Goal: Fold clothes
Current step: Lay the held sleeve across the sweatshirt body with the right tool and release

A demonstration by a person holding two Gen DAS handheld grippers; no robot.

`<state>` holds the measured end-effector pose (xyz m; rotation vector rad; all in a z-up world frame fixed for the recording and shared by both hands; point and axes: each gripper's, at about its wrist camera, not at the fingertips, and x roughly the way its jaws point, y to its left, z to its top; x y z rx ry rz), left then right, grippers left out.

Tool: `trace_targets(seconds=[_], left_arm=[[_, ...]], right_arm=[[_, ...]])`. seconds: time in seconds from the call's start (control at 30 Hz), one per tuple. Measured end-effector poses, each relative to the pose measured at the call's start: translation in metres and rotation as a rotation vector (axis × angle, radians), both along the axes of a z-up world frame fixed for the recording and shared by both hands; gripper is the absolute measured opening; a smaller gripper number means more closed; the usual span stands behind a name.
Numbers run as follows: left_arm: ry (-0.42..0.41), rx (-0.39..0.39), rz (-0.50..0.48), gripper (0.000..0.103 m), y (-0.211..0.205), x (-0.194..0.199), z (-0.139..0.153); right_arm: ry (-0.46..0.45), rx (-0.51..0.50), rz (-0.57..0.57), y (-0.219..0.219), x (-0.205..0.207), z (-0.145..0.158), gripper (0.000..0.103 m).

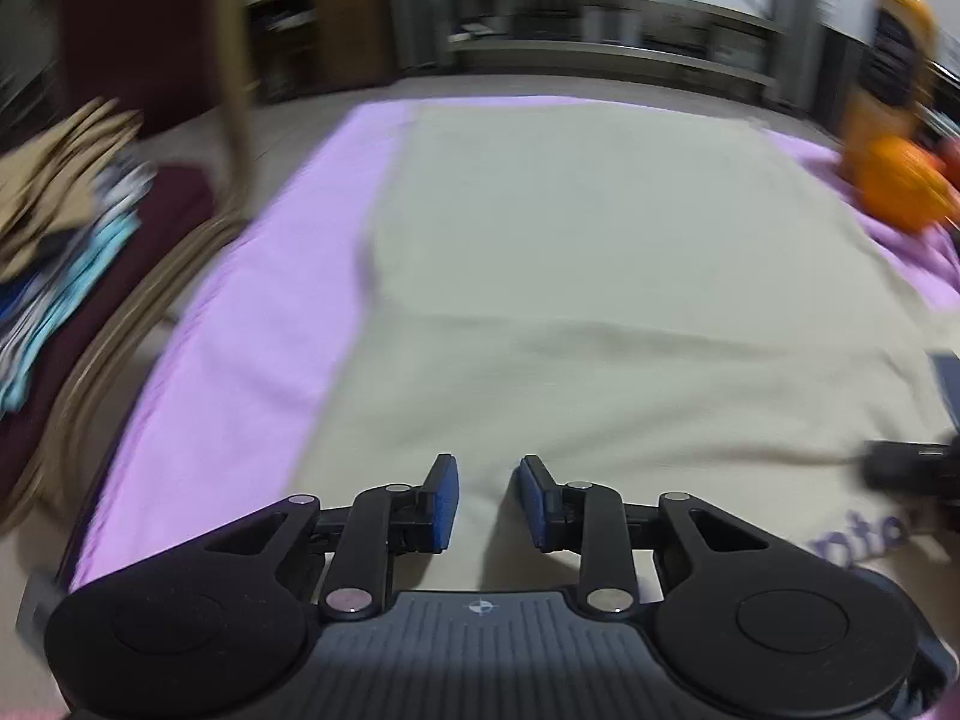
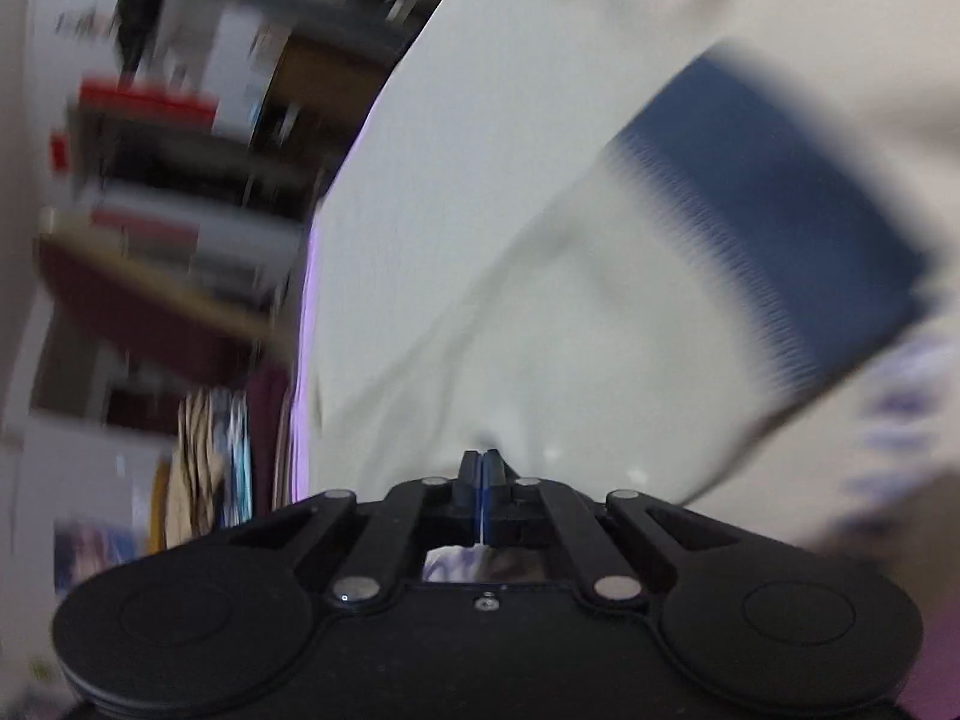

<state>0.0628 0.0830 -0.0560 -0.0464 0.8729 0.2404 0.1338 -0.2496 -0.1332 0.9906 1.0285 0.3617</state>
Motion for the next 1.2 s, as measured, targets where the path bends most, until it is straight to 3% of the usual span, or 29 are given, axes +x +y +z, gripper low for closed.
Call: trace_targets(seconds=[0.03, 0.1, 0.17, 0.27, 0.3, 0.4, 0.47, 0.6, 0.67, 0.7, 0.77, 0.9, 1.0, 1.1, 1.2], left_arm=[[0.0, 0.0, 0.041, 0.029, 0.011, -0.003, 0.001], [-0.005, 0.021, 0.11, 0.017, 0.028, -0.009, 0.005], [-0.031, 0.002, 0.121, 0.015, 0.032, -0.015, 0.012], [-0.105, -0.026, 0.049, 0.015, 0.017, -0.015, 0.028], [-0.124, -0.016, 0.005, 0.015, 0.006, -0.011, 0.032], [-0.147, 0.021, -0.137, 0.016, -0.029, 0.004, 0.033], [-0.142, 0.056, -0.225, 0.022, -0.052, 0.015, 0.028], [-0.081, 0.056, -0.29, 0.019, -0.069, 0.046, 0.002], [-0.074, 0.05, -0.258, 0.022, -0.068, 0.058, -0.01], [-0.09, 0.054, -0.244, 0.024, -0.066, 0.062, -0.012], [-0.111, 0.066, -0.195, 0.02, -0.06, 0.068, -0.009], [-0.147, 0.111, 0.036, 0.014, -0.027, 0.074, 0.001], [-0.143, 0.074, 0.134, 0.015, 0.001, 0.064, 0.011], [-0.149, 0.059, 0.139, 0.017, 0.015, 0.04, 0.029], [-0.123, 0.053, 0.083, 0.02, 0.015, 0.016, 0.035]], right_arm=[[0.001, -0.006, -0.08, -0.019, -0.004, 0.001, 0.0], [-0.003, -0.024, -0.209, -0.047, -0.016, 0.003, 0.0], [-0.042, -0.04, -0.213, -0.043, -0.017, 0.011, 0.001], [-0.1, -0.063, -0.219, -0.038, -0.019, 0.023, 0.016], [-0.119, -0.071, -0.222, -0.037, -0.019, 0.027, 0.016], [-0.203, -0.095, -0.111, -0.004, -0.007, 0.044, 0.016], [-0.243, -0.128, -0.005, 0.027, 0.004, 0.052, 0.016], [-0.212, -0.12, 0.11, 0.064, 0.023, 0.039, 0.015], [-0.156, -0.096, 0.113, 0.068, 0.034, 0.023, 0.015], [-0.125, -0.063, 0.087, 0.062, 0.038, 0.013, 0.002], [-0.092, 0.01, 0.005, 0.04, 0.038, 0.001, 0.0], [-0.091, -0.044, -0.252, -0.011, 0.027, 0.006, 0.0], [-0.082, -0.065, -0.396, -0.04, 0.012, 0.013, 0.001], [-0.1, -0.073, -0.398, -0.045, -0.003, 0.027, 0.014], [-0.134, -0.108, -0.309, -0.034, -0.015, 0.047, 0.016]])
